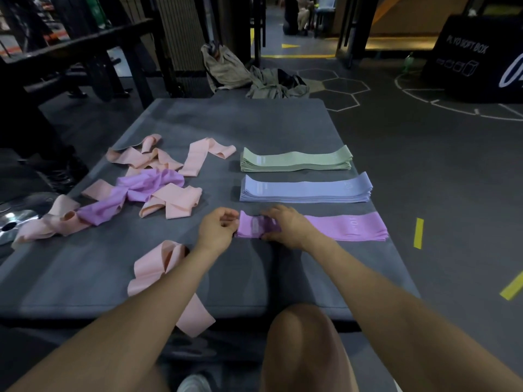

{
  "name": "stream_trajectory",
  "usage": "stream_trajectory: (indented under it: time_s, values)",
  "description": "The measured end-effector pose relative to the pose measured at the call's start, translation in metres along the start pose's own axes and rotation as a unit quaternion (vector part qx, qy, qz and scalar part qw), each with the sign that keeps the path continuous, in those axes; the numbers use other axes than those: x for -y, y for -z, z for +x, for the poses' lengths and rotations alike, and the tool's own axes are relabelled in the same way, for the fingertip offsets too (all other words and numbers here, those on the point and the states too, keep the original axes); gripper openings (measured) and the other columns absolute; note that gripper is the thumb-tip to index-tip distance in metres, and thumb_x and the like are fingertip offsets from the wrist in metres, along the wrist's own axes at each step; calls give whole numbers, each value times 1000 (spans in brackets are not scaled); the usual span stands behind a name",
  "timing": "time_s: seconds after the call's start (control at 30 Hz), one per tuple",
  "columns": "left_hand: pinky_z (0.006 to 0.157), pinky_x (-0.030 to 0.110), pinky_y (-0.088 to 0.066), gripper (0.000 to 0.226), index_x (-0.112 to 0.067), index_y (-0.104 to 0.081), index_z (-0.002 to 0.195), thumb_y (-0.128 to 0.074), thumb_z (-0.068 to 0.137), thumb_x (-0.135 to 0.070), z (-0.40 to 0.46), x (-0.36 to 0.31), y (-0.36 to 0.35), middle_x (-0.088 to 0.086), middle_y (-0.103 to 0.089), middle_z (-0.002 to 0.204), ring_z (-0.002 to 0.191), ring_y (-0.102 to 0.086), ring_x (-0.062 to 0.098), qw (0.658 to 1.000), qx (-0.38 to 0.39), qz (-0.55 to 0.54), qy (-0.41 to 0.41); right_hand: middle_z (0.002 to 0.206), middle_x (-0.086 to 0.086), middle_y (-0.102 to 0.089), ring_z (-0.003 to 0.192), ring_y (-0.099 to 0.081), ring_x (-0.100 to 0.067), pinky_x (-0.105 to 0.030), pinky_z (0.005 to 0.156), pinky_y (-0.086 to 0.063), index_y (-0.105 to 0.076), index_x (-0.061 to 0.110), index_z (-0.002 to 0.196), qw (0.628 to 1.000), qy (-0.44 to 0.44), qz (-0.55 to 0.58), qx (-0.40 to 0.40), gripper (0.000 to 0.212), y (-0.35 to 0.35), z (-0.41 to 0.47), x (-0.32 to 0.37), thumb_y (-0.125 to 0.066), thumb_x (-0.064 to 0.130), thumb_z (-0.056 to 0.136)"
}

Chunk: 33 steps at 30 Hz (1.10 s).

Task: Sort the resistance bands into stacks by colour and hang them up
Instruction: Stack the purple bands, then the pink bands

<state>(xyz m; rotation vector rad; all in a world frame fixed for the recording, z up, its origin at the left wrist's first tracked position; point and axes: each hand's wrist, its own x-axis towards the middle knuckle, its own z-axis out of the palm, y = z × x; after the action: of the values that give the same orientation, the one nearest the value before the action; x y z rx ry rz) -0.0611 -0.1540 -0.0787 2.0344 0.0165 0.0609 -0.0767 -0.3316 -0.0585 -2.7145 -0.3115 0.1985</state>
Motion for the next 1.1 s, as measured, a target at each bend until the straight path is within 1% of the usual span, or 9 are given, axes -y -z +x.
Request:
stream_trajectory:
  time_s: [0.07, 0.17, 0.2, 0.3, 0.37, 0.57, 0.77, 0.97, 1.1]
  values:
    - [60, 5, -44, 19, 5, -63, 102, -57, 85, 7, 0, 1, 0, 9, -61, 90, 74, -56, 14, 1000, 1, -2, -1, 137, -5, -46, 126, -41, -28, -34, 105, -36, -44, 23, 139, 1000, 2, -13, 0, 62, 1, -2, 0, -68, 32, 82]
    - [78, 23, -47, 16, 2, -65, 100, -54, 88, 3, 2, 4, 2, 11, -64, 95, 85, -57, 20, 1000, -2, 8, -5, 136, -4, -48, 125, -42, -26, -30, 102, -33, -46, 22, 137, 1000, 6, -16, -4, 58, 3, -3, -1, -66, 32, 84]
    - [78, 24, -47, 16, 2, -65, 99, -53, 89, 4, 3, 4, 2, 10, -64, 95, 87, -57, 20, 1000, 0, 6, -5, 135, -4, -48, 125, -43, -26, -30, 102, -34, -47, 22, 137, 1000, 7, -12, -7, 57, 3, -3, -1, -67, 33, 84]
    - [63, 7, -45, 16, 4, -65, 100, -56, 87, 6, 0, 3, 2, 8, -62, 91, 76, -57, 17, 1000, 5, -3, -3, 133, -4, -50, 124, -45, -26, -33, 103, -38, -50, 23, 135, 1000, 0, 5, -12, 57, 4, -2, -3, -68, 34, 82]
    - [58, 3, -44, 17, 5, -64, 101, -58, 85, 6, -1, 3, 2, 9, -61, 88, 69, -55, 8, 1000, 10, -11, -3, 132, -5, -51, 123, -45, -26, -33, 102, -38, -50, 22, 134, 1000, -2, 2, -9, 56, 5, -3, -3, -69, 33, 82]
    - [58, 5, -45, 23, 9, -62, 102, -57, 81, 14, 1, 3, 3, 9, -61, 87, 67, -54, 7, 999, 28, -25, 11, 130, -7, -50, 121, -45, -26, -32, 100, -40, -53, 22, 131, 1000, -1, -13, 3, 51, 5, -2, -5, -67, 33, 83]
    - [55, 3, -45, 24, 7, -61, 102, -57, 80, 16, 2, 4, 3, -5, -57, 75, 67, -52, 8, 999, 39, -14, 15, 129, -5, -51, 120, -47, -27, -35, 102, -39, -56, 24, 128, 1000, 4, -11, -1, 47, 7, -6, -8, -67, 32, 83]
    - [55, 5, -45, 24, 4, -61, 100, -59, 79, 15, 5, 7, 2, 7, -60, 84, 80, -55, 22, 999, 35, -7, 22, 141, 5, -43, 124, -40, -24, -32, 105, -34, -52, 30, 132, 998, 47, -37, -28, 42, 3, -15, 2, -56, 34, 91]
    - [59, 11, -46, 24, -4, -59, 93, -59, 79, 15, 5, 5, 4, 7, -60, 84, 77, -55, 19, 999, 38, -8, 25, 141, 9, -44, 124, -42, -22, -34, 106, -33, -54, 33, 130, 998, 41, -42, -22, 38, 1, -16, -3, -54, 30, 92]
